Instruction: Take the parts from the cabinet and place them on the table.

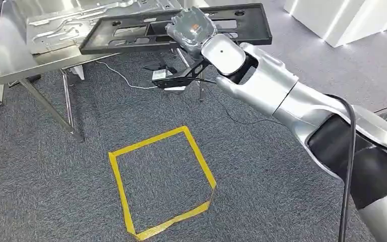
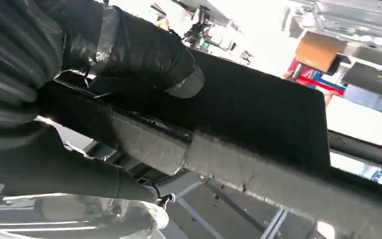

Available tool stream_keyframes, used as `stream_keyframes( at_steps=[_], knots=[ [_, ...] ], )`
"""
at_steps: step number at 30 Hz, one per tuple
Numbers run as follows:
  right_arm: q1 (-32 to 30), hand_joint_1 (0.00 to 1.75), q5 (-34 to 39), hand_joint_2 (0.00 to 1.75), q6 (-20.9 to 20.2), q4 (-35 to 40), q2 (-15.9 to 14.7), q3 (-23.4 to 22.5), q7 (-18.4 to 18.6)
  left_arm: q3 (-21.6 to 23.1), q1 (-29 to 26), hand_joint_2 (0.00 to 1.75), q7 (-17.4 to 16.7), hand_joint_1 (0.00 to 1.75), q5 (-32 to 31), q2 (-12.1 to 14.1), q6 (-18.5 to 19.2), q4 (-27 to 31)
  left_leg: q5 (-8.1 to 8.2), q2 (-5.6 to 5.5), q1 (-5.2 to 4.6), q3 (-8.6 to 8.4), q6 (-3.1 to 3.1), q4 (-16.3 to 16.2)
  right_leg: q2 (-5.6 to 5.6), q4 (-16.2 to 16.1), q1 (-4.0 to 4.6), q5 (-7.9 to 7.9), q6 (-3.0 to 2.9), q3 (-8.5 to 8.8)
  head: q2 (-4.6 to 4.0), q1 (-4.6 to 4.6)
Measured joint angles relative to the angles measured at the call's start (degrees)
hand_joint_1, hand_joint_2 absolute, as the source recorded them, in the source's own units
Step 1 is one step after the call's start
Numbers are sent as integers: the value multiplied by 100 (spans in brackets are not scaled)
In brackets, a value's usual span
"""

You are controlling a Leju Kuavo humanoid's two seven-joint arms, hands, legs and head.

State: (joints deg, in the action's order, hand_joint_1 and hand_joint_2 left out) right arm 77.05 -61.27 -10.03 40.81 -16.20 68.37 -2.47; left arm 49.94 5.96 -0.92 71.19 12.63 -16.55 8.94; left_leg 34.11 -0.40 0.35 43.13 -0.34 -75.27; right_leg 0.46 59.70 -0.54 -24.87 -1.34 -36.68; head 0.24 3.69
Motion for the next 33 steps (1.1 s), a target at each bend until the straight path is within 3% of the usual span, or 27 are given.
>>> stream_keyframes(
  at_steps=[1, 2, 5, 7, 9, 11, 12, 13, 15, 16, 17, 18, 19, 20, 21, 22, 24, 26, 27, 28, 29, 30, 31, 32, 33],
  knots=[
    [-20, 175, 0, 175, -6, 0, 0, 0, -2, 0, -4, 175, -2, 0, 0, -4, 9, 0, -71, 1, 2, 162, -2, -145, 1, 1, 4, -33, 1, 41, 0, 2],
    [-32, 175, 0, 175, -11, 0, 0, 2, -2, 2, -9, 175, 0, 0, 0, -7, 13, 0, -299, 1, 3, 159, 5, 23, 1, 1, 7, -73, 5, 99, 0, 2],
    [-13, 175, 0, 175, -15, 4, 0, 0, -2, 2, -14, 175, 7, 0, -2, -2, 24, 0, -1176, 9, -4, -364, 87, 1435, -1, -5, 12, -205, 36, 280, 0, 2],
    [15, 175, -15, 175, -24, 4, 9, 0, -11, 4, 6, 175, 35, 0, -2, 2, 31, 0, -1018, 4, -77, -522, 141, 1631, 17, -13, 22, -234, 91, 276, 0, -2],
    [6, 175, -35, 175, -26, 2, 9, 0, -15, 4, 8, 175, 44, 0, -2, 17, 37, 0, -986, 3, -103, -514, 175, 1617, 12, -54, -5, -245, 155, 284, 0, 0],
    [14, 175, -37, 175, -24, 2, 9, 0, -20, 7, -8, 175, 44, 0, 0, 17, 37, 0, -1003, 9, -39, -640, 213, 1753, 2, -8, -9, -324, 219, 290, 0, 9],
    [26, 175, -42, 175, -24, 2, 9, 0, -20, 7, -11, 175, 46, 0, -2, 17, 39, 0, -980, -8, -42, -700, 256, 1792, -5, 203, 5, -410, 225, 203, 0, 13],
    [41, 175, -44, 175, -24, 4, 9, 0, -17, 7, -5, 175, 46, 0, -2, 17, 39, 0, -961, -15, -49, -728, 283, 1797, 0, 595, 7, -573, 222, -4, 0, 26],
    [5, 175, -63, 175, -30, 2, 15, 2, -20, 7, 8, 175, 46, 0, -2, 17, 44, 0, -896, -59, -50, -794, 326, 1791, -2, 1511, -3, -840, 244, -556, 0, 28],
    [-21, 175, -72, 175, -41, 2, 17, 0, -22, 7, 7, 175, 46, 0, -4, 17, 48, 0, -865, -97, -45, -827, 323, 1783, -3, 1705, -12, -813, 261, -721, 0, 28],
    [-35, 175, -87, 175, -50, 0, 15, 2, -22, 7, 4, 175, 46, 0, -4, 17, 50, 0, -832, -141, -36, -863, 316, 1774, -6, 1631, -25, -652, 270, -755, 0, 33],
    [-35, 175, -98, 175, -52, -7, 17, 2, -22, 7, 3, 175, 55, 0, -4, 17, 55, 0, -789, -207, -29, -901, 299, 1754, -4, 1309, -44, -375, 276, -658, 0, 28],
    [-21, 175, -111, 175, -50, -7, 17, 2, -22, 7, 2, 175, 55, 0, -4, 15, 57, 0, -732, -272, -18, -947, 279, 1713, 18, 779, -62, -33, 281, -452, 0, 31],
    [-10, 175, -122, 175, -52, -7, 15, 2, -22, 7, 0, 175, 61, 0, -4, 9, 68, 0, -668, -328, -9, -974, 252, 1659, 105, 288, -83, 244, 285, -255, 0, 31],
    [-10, 175, -131, 175, -50, -13, 15, 2, -18, 7, -8, 175, 61, 0, -7, 9, 70, 0, -616, -370, -12, -940, 204, 1636, 323, 221, -107, 105, 284, -185, 0, 24],
    [2, 175, -136, 175, -50, -9, 26, 2, -20, 7, 12, 175, 61, 0, -9, 9, 70, 0, -593, -419, -12, -900, 168, 1557, 341, 41, -114, 57, 260, -113, 0, -8],
    [-24, 175, -135, 175, -55, -13, 37, 2, -26, 9, 6, 175, 63, 0, -13, 7, 70, 0, -611, -524, 46, -874, 114, 1632, 245, 87, -52, 30, 206, -105, 0, 13],
    [-8, 175, -135, 175, -50, -11, 72, 2, -24, 11, -18, 175, 59, 0, -11, 18, 70, 0, -553, -598, 51, -853, 53, 1636, 125, -9, -102, 11, 129, -27, 0, 9],
    [-7, 175, -138, 175, -50, -13, 72, 2, -17, 13, -41, 175, 63, 0, -11, 0, 70, 2, -500, -343, 27, -815, 25, 1478, 100, -48, -88, -2, 101, 41, 0, -2],
    [0, 175, -135, 175, -50, -13, 72, 2, -11, 13, -34, 175, 66, 0, -11, 2, 72, 2, -387, -158, 27, -645, -7, 1147, 57, -74, -83, -22, 70, 92, 0, -46],
    [10, 175, -135, 175, -50, -13, 72, 2, -13, 13, -12, 175, 72, 0, -18, 4, 70, 0, -245, -52, 38, -378, -37, 685, 19, -76, -64, -50, 51, 136, 0, -26],
    [5, 175, -109, 175, -48, -13, 74, 2, -24, 13, -7, 175, 74, 0, -22, 2, 77, 2, -147, -6, 48, -91, -54, 242, -19, -75, -52, -90, 45, 176, 0, -44],
    [-13, 175, -63, 175, -50, -13, 74, 2, -50, 13, -9, 175, 79, 0, -22, 0, 92, 2, -154, 9, 50, 124, -61, -20, -43, -75, -44, -133, 45, 220, 0, -33],
    [-32, 175, -28, 175, -50, -13, 74, 2, -81, 13, -15, 175, 77, 0, -24, -4, 92, 2, -286, 10, 51, 199, -61, -6, -62, -75, -39, -173, 46, 273, 0, -37],
    [-43, 175, -15, 175, -52, -13, 74, 2, -100, 15, -25, 175, 77, 0, -24, -9, 94, 2, -523, 10, 51, 153, -53, 241, -67, -73, -35, -217, 50, 328, 0, -37]
  ],
)
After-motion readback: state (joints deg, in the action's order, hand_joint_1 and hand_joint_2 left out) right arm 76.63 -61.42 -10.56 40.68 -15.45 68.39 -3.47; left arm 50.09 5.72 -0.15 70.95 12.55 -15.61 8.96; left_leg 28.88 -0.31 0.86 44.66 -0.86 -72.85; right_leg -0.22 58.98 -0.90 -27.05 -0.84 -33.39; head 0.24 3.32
